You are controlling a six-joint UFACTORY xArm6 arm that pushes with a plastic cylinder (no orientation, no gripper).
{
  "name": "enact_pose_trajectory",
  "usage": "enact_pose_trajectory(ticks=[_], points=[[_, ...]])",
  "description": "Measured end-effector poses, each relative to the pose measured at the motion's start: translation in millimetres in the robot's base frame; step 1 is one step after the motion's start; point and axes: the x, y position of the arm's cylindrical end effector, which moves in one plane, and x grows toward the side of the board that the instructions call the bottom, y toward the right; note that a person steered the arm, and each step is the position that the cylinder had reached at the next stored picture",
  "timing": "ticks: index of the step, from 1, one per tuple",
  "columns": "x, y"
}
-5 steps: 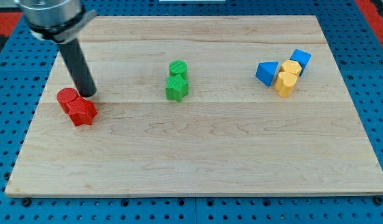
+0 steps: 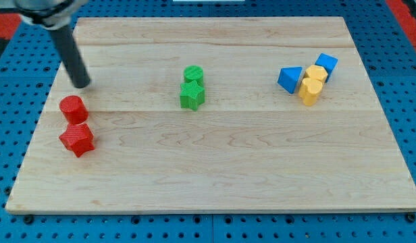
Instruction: Place both the red blocks at the bottom left corner of the board
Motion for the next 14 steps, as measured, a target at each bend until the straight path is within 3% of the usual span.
enact_pose_trajectory(ticks=[1,4,9,10,12,13,14], points=[[50,25],[79,66],[77,83],[75,104],[56,274],[53,285],[8,270]])
